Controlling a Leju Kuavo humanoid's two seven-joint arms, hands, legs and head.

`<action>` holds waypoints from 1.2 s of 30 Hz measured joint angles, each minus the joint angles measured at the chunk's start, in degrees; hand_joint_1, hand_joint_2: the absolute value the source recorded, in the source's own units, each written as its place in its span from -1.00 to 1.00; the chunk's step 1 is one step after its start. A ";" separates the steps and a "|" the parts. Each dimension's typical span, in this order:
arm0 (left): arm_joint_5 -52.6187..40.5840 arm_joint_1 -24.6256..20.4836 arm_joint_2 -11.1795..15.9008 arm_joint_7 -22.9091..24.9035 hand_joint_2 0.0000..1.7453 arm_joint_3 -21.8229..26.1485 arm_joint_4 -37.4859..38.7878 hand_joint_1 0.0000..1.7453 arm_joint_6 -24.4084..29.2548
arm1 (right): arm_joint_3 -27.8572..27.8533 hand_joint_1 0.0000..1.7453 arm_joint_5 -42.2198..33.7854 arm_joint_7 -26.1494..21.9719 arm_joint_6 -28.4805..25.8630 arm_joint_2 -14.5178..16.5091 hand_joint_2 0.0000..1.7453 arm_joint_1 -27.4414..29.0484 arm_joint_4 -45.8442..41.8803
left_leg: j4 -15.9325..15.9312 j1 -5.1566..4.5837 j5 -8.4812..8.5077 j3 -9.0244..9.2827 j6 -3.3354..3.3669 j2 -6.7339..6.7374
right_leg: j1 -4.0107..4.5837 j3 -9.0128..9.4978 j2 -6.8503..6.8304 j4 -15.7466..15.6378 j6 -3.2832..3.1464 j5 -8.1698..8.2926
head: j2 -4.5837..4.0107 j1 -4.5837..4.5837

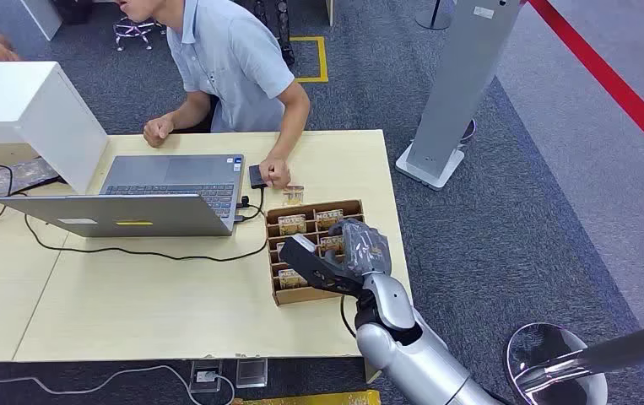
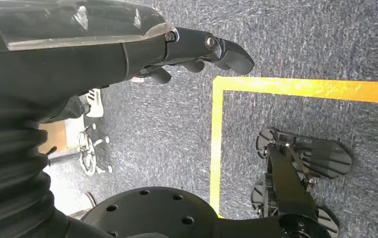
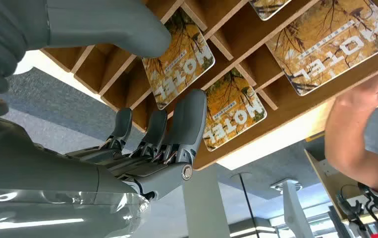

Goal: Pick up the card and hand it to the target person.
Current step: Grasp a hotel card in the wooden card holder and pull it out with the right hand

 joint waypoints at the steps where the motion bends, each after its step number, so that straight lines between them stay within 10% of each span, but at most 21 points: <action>1: 0.01 -0.01 0.00 0.00 1.00 0.00 0.00 -1.00 0.01 | 0.03 -0.03 -0.04 -0.01 0.00 0.03 1.00 -0.03 0.09 | 0.00 0.00 0.00 0.00 0.00 0.00 | 0.00 0.00 0.00 0.00 0.00 0.00 | 0.00 -0.02; 36: -0.60 -0.36 0.02 -1.83 1.00 0.02 0.00 -1.00 -0.09 | 1.06 0.00 -0.42 1.93 -0.56 -0.06 1.00 -0.77 1.52 | 0.00 0.00 0.00 0.01 0.00 0.00 | 0.00 0.00 0.00 0.00 0.00 0.00 | 0.00 -0.03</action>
